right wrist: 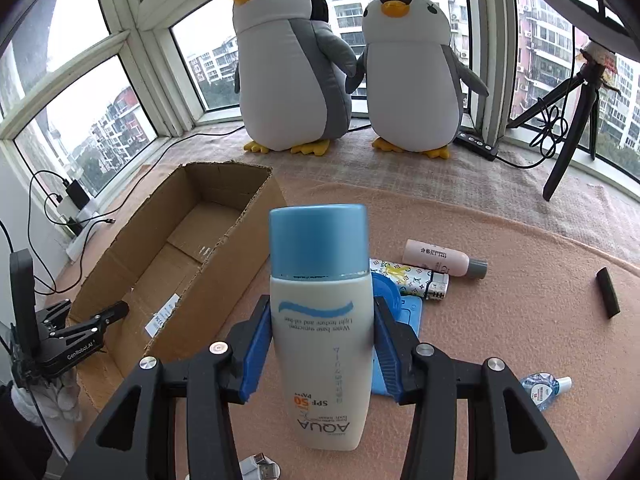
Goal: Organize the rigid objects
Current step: 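Carry the sunscreen bottle into the box beside the adapter and release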
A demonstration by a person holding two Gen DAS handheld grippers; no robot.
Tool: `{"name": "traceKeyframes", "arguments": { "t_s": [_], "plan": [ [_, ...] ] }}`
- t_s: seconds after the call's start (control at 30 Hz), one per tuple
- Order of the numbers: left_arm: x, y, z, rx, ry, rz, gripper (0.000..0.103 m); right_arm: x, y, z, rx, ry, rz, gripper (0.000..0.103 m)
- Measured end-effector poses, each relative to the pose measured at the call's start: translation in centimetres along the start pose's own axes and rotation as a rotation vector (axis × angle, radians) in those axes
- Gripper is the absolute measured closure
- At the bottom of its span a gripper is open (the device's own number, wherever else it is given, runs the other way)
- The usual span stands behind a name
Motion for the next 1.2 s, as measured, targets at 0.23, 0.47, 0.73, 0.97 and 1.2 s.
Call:
{"name": "traceKeyframes", "arguments": {
  "t_s": [0.23,0.47,0.73,0.97,1.2],
  "plan": [
    [0.0,0.0,0.0,0.000,0.000,0.001,0.065,1.6,1.0,-1.5,-0.001,-0.036,-0.026,0.059],
    [0.0,-0.1,0.0,0.001,-0.001,0.000,0.065,3.6,5.7,-4.1,0.015,-0.075,-0.138,0.059],
    [0.1,-0.1,-0.1,0.001,-0.002,0.001,0.065,3.3,11.9,-4.8,0.016,-0.050,-0.277,0.059],
    [0.1,-0.3,-0.2,0.002,-0.003,0.002,0.065,1.3,15.1,-4.7,-0.029,-0.005,-0.342,0.059],
    [0.0,-0.5,-0.4,0.001,-0.004,0.004,0.065,-1.2,16.5,-3.5,-0.031,0.069,-0.351,0.046]
  ]
}}
Point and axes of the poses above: each gripper's, at about its wrist camera, not at the fingertips, and x roughly against the way its jaws point, y to its left, z to its underside, the point moved 10 cm from there along -x, roughly the way its jaws point, and after that the axes turned 1 degree about -z, right-handed, at the moved point
